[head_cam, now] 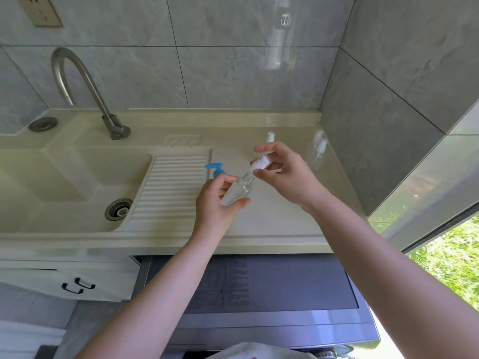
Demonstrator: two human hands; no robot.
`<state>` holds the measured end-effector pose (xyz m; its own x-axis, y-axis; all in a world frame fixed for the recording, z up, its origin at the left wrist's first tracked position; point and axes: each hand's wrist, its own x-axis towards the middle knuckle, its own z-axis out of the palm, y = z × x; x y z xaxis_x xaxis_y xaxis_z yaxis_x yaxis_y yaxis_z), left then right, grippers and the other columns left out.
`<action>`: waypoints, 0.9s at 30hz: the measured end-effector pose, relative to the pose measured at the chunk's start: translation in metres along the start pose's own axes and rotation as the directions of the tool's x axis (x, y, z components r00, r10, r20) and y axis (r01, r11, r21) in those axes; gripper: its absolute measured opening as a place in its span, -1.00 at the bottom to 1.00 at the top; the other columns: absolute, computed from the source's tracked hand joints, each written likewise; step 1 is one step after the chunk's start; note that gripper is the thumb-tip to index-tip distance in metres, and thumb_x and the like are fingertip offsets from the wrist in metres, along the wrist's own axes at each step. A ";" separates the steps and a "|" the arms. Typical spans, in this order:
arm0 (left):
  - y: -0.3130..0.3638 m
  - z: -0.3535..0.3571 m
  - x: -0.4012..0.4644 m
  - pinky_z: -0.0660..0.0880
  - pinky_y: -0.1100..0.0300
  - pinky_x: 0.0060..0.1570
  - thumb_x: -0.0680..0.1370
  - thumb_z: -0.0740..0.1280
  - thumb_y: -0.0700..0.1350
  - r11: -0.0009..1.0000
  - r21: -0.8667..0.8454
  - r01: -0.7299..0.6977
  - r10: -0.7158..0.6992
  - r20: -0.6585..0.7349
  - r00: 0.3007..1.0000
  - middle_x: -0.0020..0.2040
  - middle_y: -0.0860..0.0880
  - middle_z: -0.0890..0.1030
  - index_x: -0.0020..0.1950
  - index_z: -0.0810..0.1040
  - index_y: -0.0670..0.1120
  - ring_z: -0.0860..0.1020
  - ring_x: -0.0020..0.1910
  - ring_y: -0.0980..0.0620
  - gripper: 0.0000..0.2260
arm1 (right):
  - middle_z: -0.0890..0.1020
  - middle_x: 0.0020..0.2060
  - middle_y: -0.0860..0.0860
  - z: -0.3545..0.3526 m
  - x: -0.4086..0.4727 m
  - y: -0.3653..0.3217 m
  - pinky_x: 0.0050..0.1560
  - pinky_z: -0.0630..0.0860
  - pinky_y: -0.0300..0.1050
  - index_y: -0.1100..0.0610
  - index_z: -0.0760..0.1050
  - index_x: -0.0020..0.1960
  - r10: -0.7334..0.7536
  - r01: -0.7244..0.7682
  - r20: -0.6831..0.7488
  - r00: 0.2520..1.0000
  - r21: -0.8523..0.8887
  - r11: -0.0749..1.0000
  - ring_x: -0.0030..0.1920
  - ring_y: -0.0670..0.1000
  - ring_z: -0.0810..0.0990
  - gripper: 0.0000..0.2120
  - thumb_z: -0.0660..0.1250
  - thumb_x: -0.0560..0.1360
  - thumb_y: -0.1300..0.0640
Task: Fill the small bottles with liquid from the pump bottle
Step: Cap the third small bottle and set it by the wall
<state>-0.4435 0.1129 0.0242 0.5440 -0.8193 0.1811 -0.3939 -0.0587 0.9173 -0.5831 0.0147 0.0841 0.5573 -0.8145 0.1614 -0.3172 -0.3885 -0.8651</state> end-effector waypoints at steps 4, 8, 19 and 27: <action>-0.002 -0.005 0.003 0.50 0.29 -0.03 0.34 0.57 -0.18 1.000 0.008 -0.020 0.020 0.035 0.999 0.03 0.11 0.62 0.04 0.58 0.02 0.58 -0.06 0.15 -0.66 | 0.66 0.03 -0.13 -0.006 0.004 -0.007 0.12 0.57 -0.13 0.00 0.56 0.10 -0.083 0.097 0.162 0.983 -0.078 0.992 0.04 -0.09 0.62 -0.73 0.43 0.49 0.29; -0.001 -0.011 0.008 0.53 0.17 0.05 0.35 0.57 -0.16 0.998 0.040 -0.038 0.034 0.079 0.996 0.05 0.09 0.59 0.08 0.59 0.01 0.56 -0.03 0.16 -0.65 | 0.61 0.03 -0.18 -0.016 0.012 -0.016 0.10 0.53 -0.27 -0.11 0.62 0.06 -0.117 0.194 0.279 0.953 -0.264 0.945 0.05 -0.15 0.55 -0.70 0.45 0.49 0.28; 0.008 -0.010 0.007 0.52 0.19 0.04 0.31 0.59 -0.20 0.967 0.079 -0.243 0.241 0.041 0.970 0.04 0.08 0.56 0.03 0.58 0.01 0.57 -0.03 0.12 -0.63 | 0.54 -0.49 0.06 -0.006 0.017 -0.045 -0.46 0.32 -0.15 0.15 0.35 -0.42 -0.003 -0.012 -0.022 1.000 -0.652 0.758 -0.39 0.10 0.58 -0.39 0.21 0.53 -0.34; 0.008 -0.005 0.005 0.55 0.10 -0.02 0.29 0.60 -0.17 0.961 0.095 -0.259 0.260 -0.004 0.966 -0.01 0.08 0.56 0.05 0.59 -0.03 0.57 -0.05 0.11 -0.62 | 0.62 0.09 -0.07 -0.025 0.002 -0.056 0.10 0.57 0.02 -0.16 0.50 0.23 0.145 -0.087 0.130 0.981 -0.373 0.924 0.04 0.00 0.61 -0.60 0.36 0.46 -0.28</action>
<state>-0.4407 0.1113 0.0337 0.4255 -0.8042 0.4149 -0.5896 0.1015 0.8013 -0.5835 0.0246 0.1449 0.6004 -0.7992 -0.0294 -0.6279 -0.4483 -0.6362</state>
